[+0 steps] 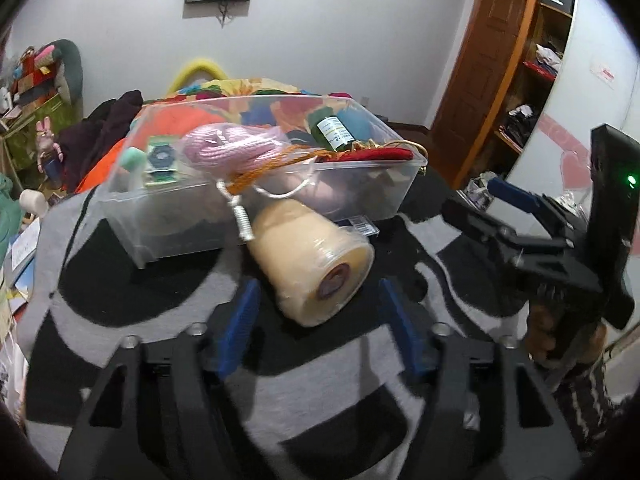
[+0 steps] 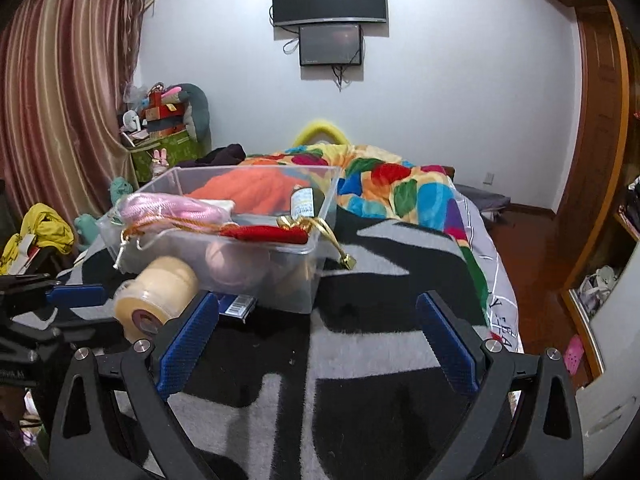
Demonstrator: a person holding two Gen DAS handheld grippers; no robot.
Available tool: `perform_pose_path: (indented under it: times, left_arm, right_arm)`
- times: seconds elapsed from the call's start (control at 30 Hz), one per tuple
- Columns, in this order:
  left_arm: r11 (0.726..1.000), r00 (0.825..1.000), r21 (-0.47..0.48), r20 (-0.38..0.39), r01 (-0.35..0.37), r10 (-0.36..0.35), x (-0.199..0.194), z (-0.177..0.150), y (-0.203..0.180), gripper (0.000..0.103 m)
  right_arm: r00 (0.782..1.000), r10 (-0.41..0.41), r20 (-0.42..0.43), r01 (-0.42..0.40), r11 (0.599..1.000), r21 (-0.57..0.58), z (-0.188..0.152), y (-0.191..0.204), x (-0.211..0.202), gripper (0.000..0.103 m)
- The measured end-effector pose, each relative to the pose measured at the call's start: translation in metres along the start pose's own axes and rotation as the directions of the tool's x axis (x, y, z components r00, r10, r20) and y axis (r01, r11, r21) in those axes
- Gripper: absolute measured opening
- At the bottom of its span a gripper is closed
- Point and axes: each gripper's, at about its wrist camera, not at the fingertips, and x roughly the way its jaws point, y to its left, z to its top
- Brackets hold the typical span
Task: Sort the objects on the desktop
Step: 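Move both open tools back toward the cream jar and blue card box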
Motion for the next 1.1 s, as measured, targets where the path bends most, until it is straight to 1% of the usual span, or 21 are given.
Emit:
perform_pose_path:
  times: [0.03, 0.07, 0.13, 0.17, 0.2, 0.23, 0.37, 0.47, 0.53, 0.6, 0.63, 0.67, 0.7, 0.87, 1.1]
  left_arm:
    - [1.000, 1.000, 0.002, 0.020, -0.017, 0.017, 0.000, -0.001, -0.005, 0.085]
    - [0.999, 0.998, 0.017, 0.051, -0.041, 0.040, 0.000, -0.001, -0.012, 0.092]
    - [0.991, 0.988, 0.058, 0.101, -0.119, 0.113, 0.001, 0.000, -0.025, 0.096]
    - [0.985, 0.981, 0.075, 0.126, -0.158, 0.148, 0.003, 0.000, -0.031, 0.096]
    - [0.980, 0.976, 0.085, 0.142, -0.180, 0.166, 0.004, 0.001, -0.036, 0.096]
    - [0.978, 0.974, 0.093, 0.149, -0.188, 0.174, 0.006, 0.002, -0.038, 0.097]
    - [0.983, 0.980, 0.065, 0.113, -0.170, 0.162, 0.018, 0.007, -0.031, 0.097]
    - [0.980, 0.978, 0.022, 0.073, -0.199, 0.196, 0.035, 0.008, -0.023, 0.097]
    - [0.978, 0.978, -0.020, 0.022, -0.206, 0.206, 0.048, 0.006, -0.015, 0.097]
    - [0.980, 0.983, -0.070, -0.015, -0.186, 0.186, 0.056, 0.003, -0.004, 0.098]
    - [0.983, 0.990, -0.112, -0.018, -0.144, 0.143, 0.056, 0.000, 0.004, 0.098]
    - [0.983, 0.995, -0.153, -0.008, -0.102, 0.102, 0.054, -0.003, 0.013, 0.098]
    - [0.981, 0.996, -0.171, 0.012, -0.091, 0.094, 0.049, -0.005, 0.018, 0.098]
    - [0.978, 0.984, -0.155, 0.089, -0.141, 0.156, 0.017, -0.012, 0.029, 0.098]
    - [0.967, 0.969, -0.173, 0.127, -0.188, 0.211, -0.014, -0.020, 0.059, 0.098]
  right_arm:
    - [1.000, 0.002, 0.000, -0.002, 1.000, -0.004, -0.001, 0.001, 0.000, 0.099]
    - [1.000, 0.004, 0.000, -0.005, 1.000, -0.006, -0.002, 0.002, -0.001, 0.099]
    - [1.000, 0.012, -0.002, -0.012, 1.000, -0.013, -0.003, 0.004, -0.001, 0.099]
    - [1.000, -0.003, -0.002, 0.003, 1.000, -0.014, -0.004, 0.004, -0.001, 0.098]
    - [0.999, -0.040, -0.002, 0.040, 0.999, -0.013, -0.004, 0.002, 0.001, 0.099]
    - [0.999, -0.047, -0.007, 0.047, 0.999, -0.008, -0.005, -0.001, 0.002, 0.099]
    - [0.999, -0.019, -0.030, 0.020, 0.999, 0.050, -0.007, -0.017, 0.006, 0.099]
    - [0.999, -0.013, -0.040, 0.016, 0.997, 0.082, -0.008, -0.026, 0.008, 0.099]
    - [0.999, 0.005, -0.048, 0.000, 0.995, 0.098, -0.009, -0.029, 0.009, 0.099]
    - [0.999, 0.005, -0.051, 0.000, 0.995, 0.096, -0.010, -0.028, 0.010, 0.099]
    - [0.999, 0.004, -0.053, 0.001, 0.996, 0.087, -0.010, -0.026, 0.009, 0.099]
    - [0.999, 0.003, -0.053, 0.001, 0.997, 0.081, -0.010, -0.025, 0.009, 0.099]
    - [0.999, 0.005, -0.050, -0.001, 0.997, 0.073, -0.010, -0.022, 0.009, 0.099]
    - [0.997, 0.029, -0.066, -0.026, 0.998, 0.057, -0.012, -0.010, 0.015, 0.099]
    - [0.991, 0.077, -0.110, -0.073, 0.996, 0.043, -0.017, 0.011, 0.027, 0.099]
